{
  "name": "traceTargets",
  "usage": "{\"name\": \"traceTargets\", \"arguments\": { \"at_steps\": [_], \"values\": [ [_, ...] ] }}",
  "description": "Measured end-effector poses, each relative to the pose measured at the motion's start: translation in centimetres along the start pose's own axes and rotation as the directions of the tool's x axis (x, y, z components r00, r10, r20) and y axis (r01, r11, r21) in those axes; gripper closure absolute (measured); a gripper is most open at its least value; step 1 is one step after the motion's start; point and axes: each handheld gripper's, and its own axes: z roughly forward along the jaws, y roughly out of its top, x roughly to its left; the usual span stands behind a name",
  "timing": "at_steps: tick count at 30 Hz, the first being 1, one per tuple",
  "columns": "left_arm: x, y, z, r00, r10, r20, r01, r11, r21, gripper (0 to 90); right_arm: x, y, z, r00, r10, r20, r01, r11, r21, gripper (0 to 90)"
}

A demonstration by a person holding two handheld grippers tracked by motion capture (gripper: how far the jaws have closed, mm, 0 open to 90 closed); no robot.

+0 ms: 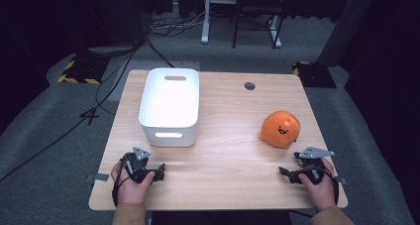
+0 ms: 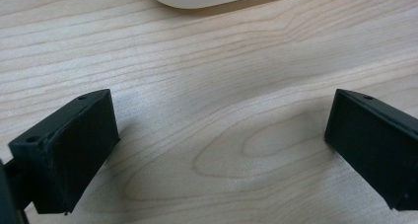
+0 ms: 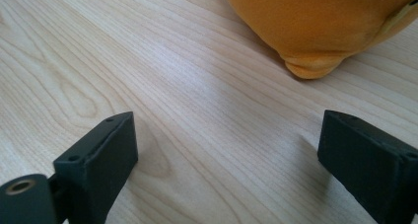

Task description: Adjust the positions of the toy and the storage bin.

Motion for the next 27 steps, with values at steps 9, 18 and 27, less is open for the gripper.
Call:
{"name": "traceTargets", "arguments": {
  "at_steps": [9, 18, 27],
  "values": [
    [0.6, 0.6, -2.0, 0.9987, -0.042, 0.031, 0.044, 0.9969, -0.065, 19.7, -0.2, 0.1, 0.1, 0.9998, -0.006, -0.019, 0.006, 1.0, 0.001, 8.5],
    [0.8, 1.7, -4.9, 0.9977, -0.054, 0.042, 0.058, 0.9938, -0.095, 19.3, -0.1, 0.1, 0.2, 0.9999, -0.008, -0.007, 0.008, 1.0, 0.0, 8.5],
    [0.8, 3.3, -6.6, 0.9971, -0.046, 0.061, 0.054, 0.9901, -0.13, 20.8, -0.1, 0.1, 0.2, 0.9999, -0.007, -0.008, 0.007, 1.0, 0.0, 8.5]
  ]
}}
